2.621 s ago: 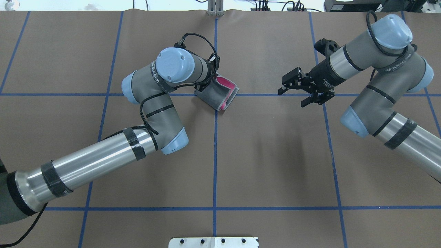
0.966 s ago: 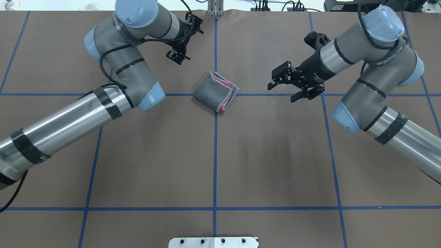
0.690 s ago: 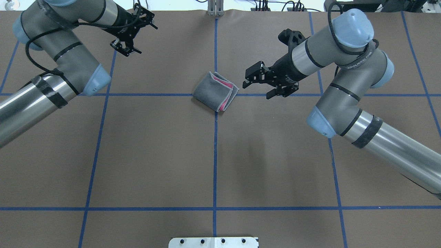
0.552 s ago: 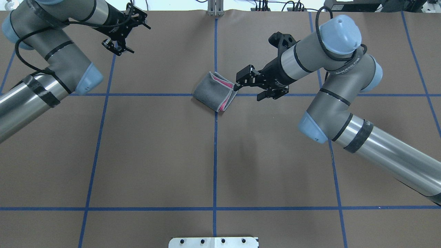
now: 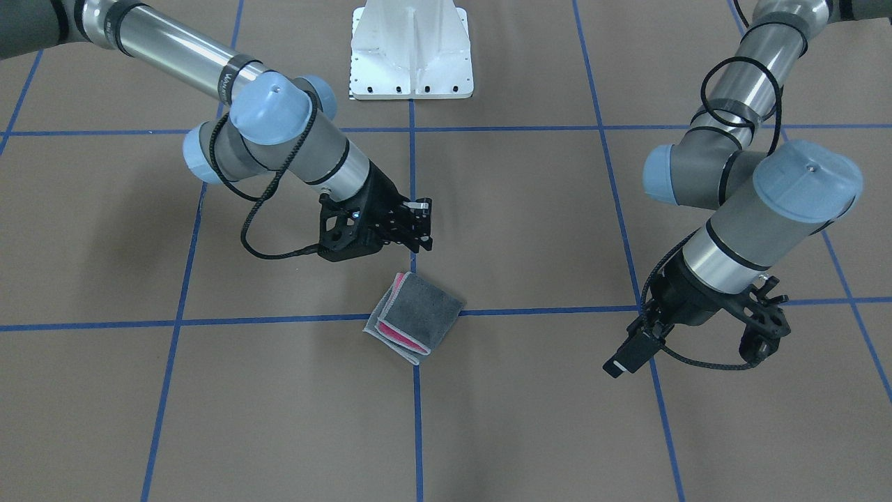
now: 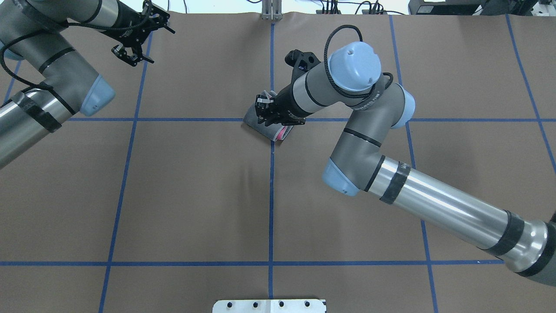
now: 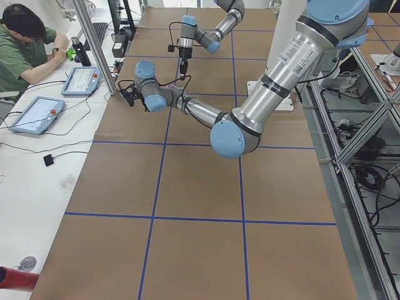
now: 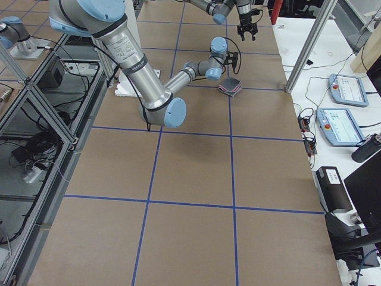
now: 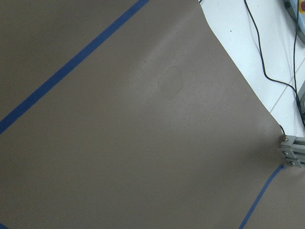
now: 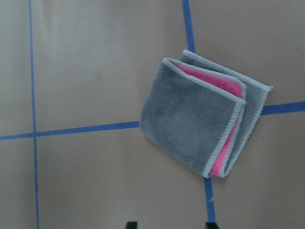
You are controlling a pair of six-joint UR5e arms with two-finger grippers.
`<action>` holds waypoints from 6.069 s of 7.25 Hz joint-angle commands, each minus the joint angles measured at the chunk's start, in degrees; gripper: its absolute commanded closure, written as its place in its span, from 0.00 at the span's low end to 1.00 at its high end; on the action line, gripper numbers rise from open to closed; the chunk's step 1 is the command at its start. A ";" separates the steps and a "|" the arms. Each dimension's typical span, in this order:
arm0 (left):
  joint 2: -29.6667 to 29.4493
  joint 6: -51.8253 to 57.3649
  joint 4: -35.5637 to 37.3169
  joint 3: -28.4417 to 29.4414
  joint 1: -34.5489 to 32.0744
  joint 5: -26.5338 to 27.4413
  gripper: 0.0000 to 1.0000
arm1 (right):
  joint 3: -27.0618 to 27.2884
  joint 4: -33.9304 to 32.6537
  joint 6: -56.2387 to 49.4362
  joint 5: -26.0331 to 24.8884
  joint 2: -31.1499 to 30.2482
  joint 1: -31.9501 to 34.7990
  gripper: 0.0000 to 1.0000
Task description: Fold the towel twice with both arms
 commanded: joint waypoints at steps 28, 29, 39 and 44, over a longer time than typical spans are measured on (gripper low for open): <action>15.41 53.31 7.16 -5.79 -18.21 -11.50 0.00 | 3.51 -29.81 -36.27 15.65 -8.05 25.16 0.00; 15.68 53.64 7.45 -5.80 -18.14 -11.50 0.00 | 3.53 -29.20 -35.87 15.66 -8.07 24.56 0.00; 15.34 52.85 7.54 -5.53 -17.26 -11.50 0.00 | -10.70 2.71 -23.92 -6.03 1.77 3.47 0.32; 15.34 52.85 7.54 -5.18 -17.18 -11.50 0.00 | -12.73 2.62 -29.10 -6.93 0.98 3.19 0.44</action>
